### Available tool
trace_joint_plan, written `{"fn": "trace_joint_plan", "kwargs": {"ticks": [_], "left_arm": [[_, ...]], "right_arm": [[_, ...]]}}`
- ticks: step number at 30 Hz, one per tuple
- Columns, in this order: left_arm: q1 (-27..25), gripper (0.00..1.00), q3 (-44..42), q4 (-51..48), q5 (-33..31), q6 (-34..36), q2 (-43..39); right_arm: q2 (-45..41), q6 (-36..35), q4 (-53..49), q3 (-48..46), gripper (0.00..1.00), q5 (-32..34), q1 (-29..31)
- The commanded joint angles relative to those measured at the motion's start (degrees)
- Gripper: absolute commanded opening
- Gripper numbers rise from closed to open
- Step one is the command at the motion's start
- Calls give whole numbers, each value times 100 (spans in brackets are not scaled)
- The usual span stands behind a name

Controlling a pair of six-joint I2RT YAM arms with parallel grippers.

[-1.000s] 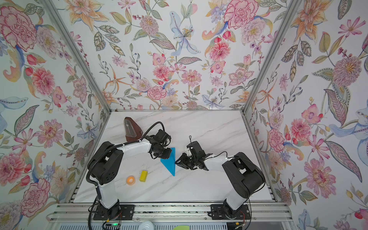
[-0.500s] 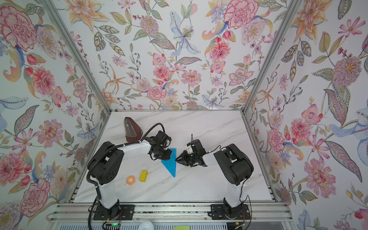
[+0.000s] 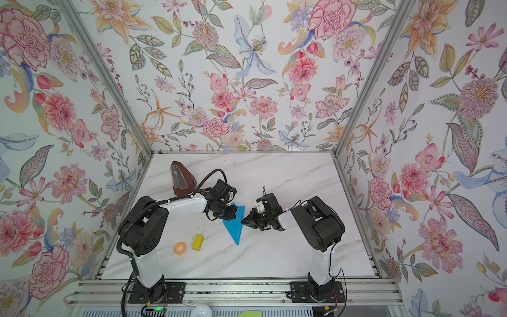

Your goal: Fold a paper plane with a square sheet of paper (fold left side to right side)

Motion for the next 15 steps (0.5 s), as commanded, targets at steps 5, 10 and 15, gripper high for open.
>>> {"fn": "trace_joint_plan", "kwargs": {"ticks": [5, 10, 15], "left_arm": [[63, 0, 148, -41, -369, -44, -721], [153, 3, 87, 57, -872, -70, -1258], [252, 18, -24, 369, -1235, -63, -1966]], "right_arm": [[-1119, -931, -1932, 221, 0, 665, -226], [-1920, -2100, -4512, 1010, 0, 1863, -439], [-2266, -2869, -6729, 2135, 0, 3827, -263]]}}
